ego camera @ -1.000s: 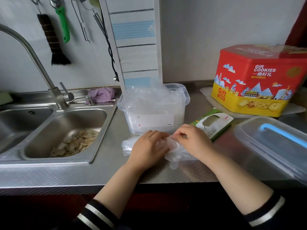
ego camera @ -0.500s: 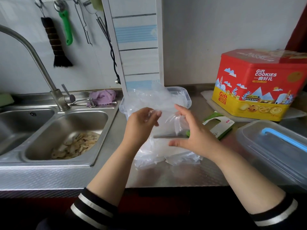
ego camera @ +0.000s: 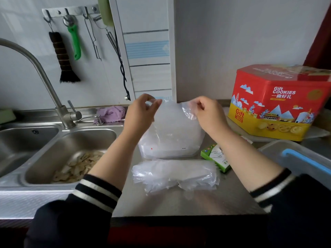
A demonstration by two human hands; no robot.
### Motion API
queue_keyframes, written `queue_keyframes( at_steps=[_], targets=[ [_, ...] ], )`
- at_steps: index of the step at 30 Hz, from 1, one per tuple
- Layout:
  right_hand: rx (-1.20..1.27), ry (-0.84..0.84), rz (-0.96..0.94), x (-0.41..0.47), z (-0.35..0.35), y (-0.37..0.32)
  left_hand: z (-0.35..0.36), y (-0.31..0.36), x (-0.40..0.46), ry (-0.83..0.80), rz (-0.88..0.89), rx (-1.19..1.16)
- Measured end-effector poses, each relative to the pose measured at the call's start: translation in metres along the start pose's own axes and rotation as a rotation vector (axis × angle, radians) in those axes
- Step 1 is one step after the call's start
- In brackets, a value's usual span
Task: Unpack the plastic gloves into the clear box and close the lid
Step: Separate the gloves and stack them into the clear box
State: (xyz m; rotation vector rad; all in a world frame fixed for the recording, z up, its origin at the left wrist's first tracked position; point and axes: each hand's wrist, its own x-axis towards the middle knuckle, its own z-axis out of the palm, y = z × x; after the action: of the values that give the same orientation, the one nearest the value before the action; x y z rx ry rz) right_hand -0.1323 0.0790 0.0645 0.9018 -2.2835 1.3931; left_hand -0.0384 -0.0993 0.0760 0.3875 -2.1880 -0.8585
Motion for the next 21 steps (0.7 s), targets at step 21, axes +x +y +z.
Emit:
queue_keyframes(
  at_steps=[21],
  targets=[
    [-0.604,-0.405,0.169,0.071,0.034,0.016,0.011,-0.047,0.045,-0.209,0.134,0.505]
  ],
)
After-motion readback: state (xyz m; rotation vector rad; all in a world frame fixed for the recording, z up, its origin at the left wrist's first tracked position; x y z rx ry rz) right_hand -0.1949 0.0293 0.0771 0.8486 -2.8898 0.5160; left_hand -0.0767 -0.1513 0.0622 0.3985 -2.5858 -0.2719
